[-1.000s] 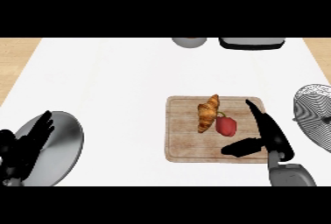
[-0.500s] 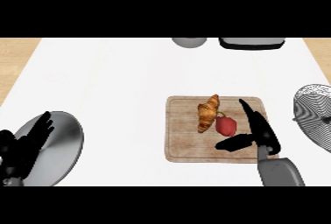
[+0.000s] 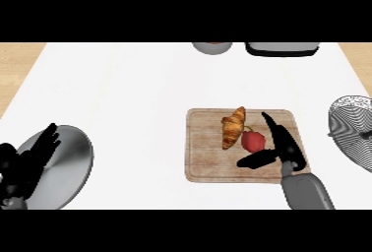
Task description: Pick the bell pepper from the cutting board and place it in the tiered basket
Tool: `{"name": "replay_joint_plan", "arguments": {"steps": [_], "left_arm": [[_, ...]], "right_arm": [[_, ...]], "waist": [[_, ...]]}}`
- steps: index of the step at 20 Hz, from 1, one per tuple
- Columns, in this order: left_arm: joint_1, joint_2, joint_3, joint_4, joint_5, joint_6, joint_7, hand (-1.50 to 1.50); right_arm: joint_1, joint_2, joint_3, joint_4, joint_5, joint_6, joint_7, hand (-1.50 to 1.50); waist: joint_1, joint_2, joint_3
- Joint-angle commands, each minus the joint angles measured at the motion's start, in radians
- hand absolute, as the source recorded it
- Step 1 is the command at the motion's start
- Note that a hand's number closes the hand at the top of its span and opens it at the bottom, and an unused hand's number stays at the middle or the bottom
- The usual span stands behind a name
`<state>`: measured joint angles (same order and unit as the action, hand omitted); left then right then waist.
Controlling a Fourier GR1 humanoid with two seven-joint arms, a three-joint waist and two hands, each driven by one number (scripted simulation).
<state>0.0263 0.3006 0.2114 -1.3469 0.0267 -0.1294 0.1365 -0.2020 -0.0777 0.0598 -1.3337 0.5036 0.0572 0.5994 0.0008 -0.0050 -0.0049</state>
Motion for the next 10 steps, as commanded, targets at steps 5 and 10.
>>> {"name": "replay_joint_plan", "arguments": {"steps": [5,10], "left_arm": [[0.08,-0.036,-0.01,-0.059,-0.029,0.009,-0.023,0.0],[0.054,0.006,0.021,-0.113,0.005,-0.039,0.063,0.0]], "right_arm": [[-0.086,0.042,0.039,0.072,0.075,-0.085,-0.107,1.5],[0.008,0.059,0.036,0.059,0.104,-0.202,-0.197,1.5]], "waist": [[0.006,0.005,0.005],[0.002,0.004,0.005]]}}
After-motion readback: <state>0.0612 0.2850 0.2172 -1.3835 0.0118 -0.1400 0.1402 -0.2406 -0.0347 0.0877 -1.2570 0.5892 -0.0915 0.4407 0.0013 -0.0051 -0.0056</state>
